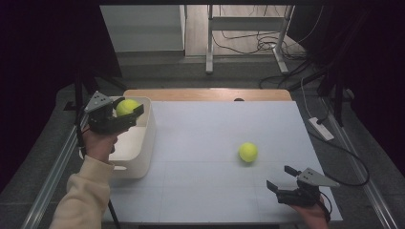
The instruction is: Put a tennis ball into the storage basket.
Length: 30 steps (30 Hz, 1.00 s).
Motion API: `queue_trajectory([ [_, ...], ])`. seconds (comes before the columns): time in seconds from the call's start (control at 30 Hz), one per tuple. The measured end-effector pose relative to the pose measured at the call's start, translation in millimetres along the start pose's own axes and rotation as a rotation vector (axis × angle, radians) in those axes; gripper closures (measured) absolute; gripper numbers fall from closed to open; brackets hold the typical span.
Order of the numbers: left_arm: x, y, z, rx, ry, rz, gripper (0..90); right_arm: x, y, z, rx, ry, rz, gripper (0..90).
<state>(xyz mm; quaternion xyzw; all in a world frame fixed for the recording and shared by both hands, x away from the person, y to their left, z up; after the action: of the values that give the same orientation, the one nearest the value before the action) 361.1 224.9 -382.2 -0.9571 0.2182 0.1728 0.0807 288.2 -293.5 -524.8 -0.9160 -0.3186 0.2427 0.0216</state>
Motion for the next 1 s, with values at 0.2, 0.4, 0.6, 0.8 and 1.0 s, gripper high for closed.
queue_trajectory([
  [0.2,4.4,-9.9,4.0,-0.008,-0.029,-0.024,26.4,0.0,0.0,0.1,0.000,0.000,0.001,8.7],
  [0.4,14.8,-23.4,9.2,-0.013,-0.083,-0.054,26.4,0.0,0.0,-0.1,0.001,0.000,0.001,8.8],
  [0.6,23.6,-33.3,12.3,-0.010,-0.131,-0.077,26.4,-0.1,0.4,-0.2,0.003,0.001,0.000,8.7],
  [0.8,33.4,-43.8,17.2,-0.023,-0.176,-0.090,26.4,-0.1,0.5,-0.2,0.003,0.001,-0.002,8.7],
  [1.0,40.5,-54.1,23.8,-0.036,-0.221,-0.107,26.3,0.1,0.6,-0.3,0.005,0.001,-0.003,8.7],
])
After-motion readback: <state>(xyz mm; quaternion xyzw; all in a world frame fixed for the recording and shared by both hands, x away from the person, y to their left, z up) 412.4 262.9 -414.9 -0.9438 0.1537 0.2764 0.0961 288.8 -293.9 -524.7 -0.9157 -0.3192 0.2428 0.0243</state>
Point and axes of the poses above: each handheld gripper's, and its own axes: x roughly forward along the jaws, z roughly out of its underside, y roughly to its right, the point moved 5 cm from there along x, roughly forward along the jaws, and after that the axes turned 10 degrees about x, right-handed, at the moved point
